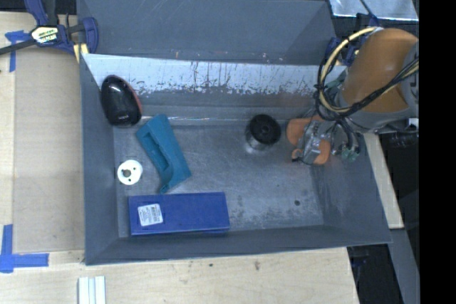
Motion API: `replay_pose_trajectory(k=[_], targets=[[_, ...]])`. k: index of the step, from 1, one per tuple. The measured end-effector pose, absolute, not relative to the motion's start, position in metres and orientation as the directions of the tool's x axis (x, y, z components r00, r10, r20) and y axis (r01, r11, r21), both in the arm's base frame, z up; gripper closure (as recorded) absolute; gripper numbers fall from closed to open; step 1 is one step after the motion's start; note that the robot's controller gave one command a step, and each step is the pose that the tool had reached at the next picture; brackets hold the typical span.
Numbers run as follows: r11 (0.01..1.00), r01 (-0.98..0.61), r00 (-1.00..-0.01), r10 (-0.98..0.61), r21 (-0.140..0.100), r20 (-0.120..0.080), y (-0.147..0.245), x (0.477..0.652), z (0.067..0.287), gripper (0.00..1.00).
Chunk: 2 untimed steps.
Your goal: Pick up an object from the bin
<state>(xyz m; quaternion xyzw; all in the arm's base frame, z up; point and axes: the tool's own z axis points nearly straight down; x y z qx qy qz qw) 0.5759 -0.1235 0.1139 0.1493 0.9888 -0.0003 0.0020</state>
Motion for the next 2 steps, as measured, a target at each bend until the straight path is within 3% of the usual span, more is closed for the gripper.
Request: replay_pose_trajectory(k=[1,2], targets=[[0.953,0.304,-0.953,0.304,0.000,0.004,-0.127,0.580,0.158,1.00],[0.936,0.351,-0.936,0.351,0.003,-0.017,-0.120,0.600,0.141,1.00]])
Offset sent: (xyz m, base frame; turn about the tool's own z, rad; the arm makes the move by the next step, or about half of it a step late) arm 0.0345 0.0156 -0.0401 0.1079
